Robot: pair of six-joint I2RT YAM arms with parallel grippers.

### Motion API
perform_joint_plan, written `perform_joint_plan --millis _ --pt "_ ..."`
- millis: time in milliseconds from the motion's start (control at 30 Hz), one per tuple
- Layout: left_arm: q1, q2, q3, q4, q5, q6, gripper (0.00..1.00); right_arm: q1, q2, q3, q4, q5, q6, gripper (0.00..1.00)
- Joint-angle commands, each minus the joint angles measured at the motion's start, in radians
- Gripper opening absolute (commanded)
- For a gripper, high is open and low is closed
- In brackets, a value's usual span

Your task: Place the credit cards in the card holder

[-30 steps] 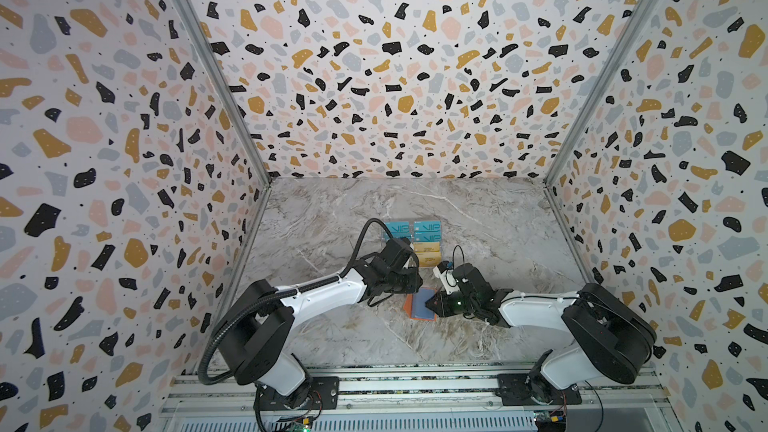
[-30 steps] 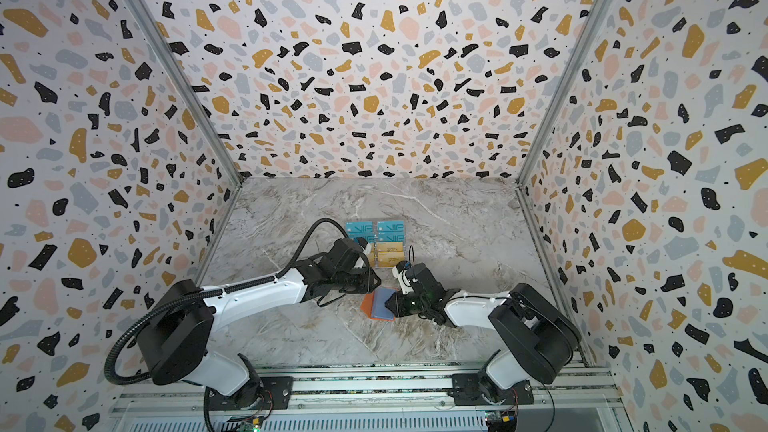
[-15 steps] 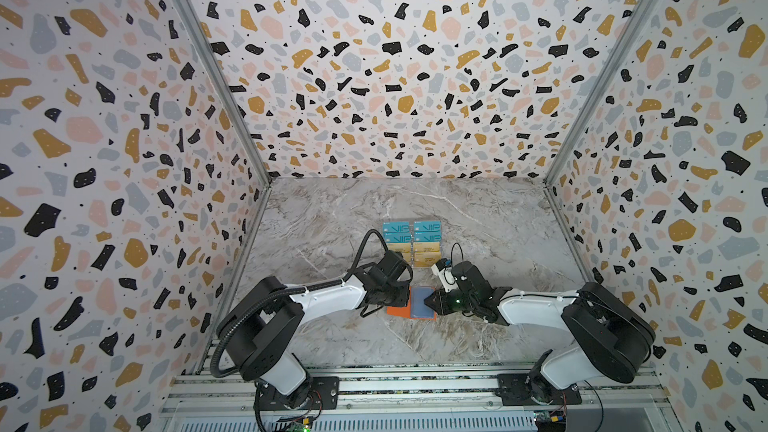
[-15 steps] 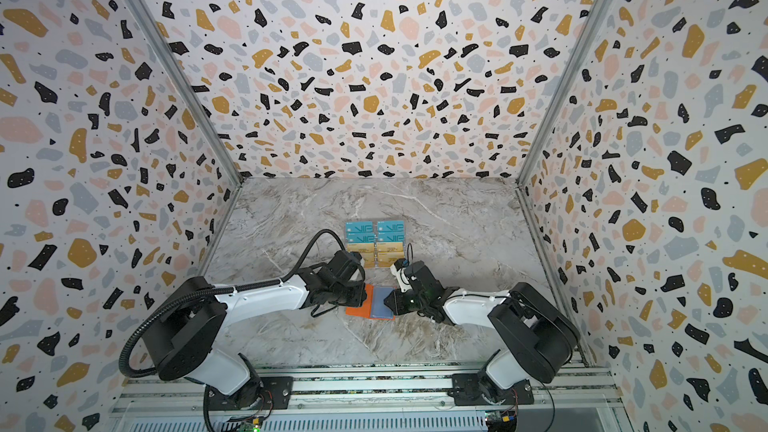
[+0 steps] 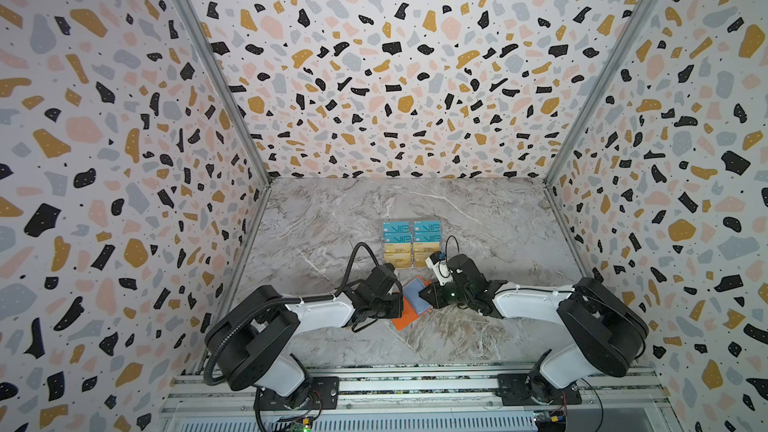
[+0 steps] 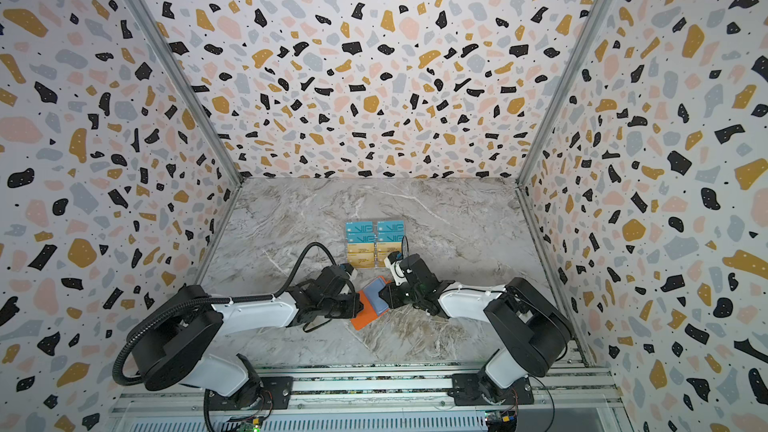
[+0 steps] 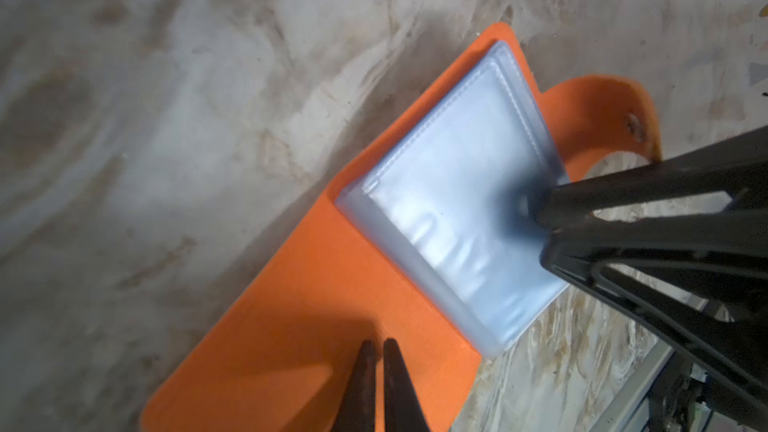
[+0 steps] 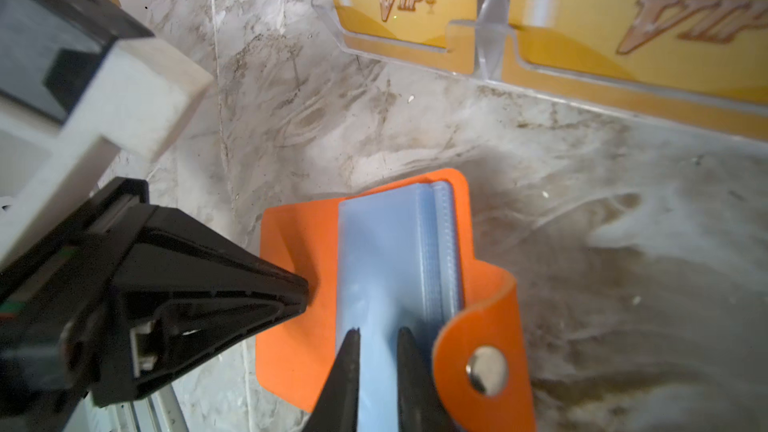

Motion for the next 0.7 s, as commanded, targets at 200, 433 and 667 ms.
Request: perform_joint_plan --millis 200,433,667 --pt "-0.015 -0.011 -0.008 -0.042 -0.068 -0.047 0.07 -0.001 -0.037 0.050 -0.083 0.013 -0.051 0.20" --pt "-0.012 0.054 0.076 -0.178 -0.087 0.071 0.07 -0.063 -0.056 0.021 -0.106 0.018 -0.074 0.24" --pt "-0.007 0.116 0.157 -0.255 -0.110 0.170 0.07 -0.070 -0.034 0.041 -0.117 -0.001 -0.096 0.32"
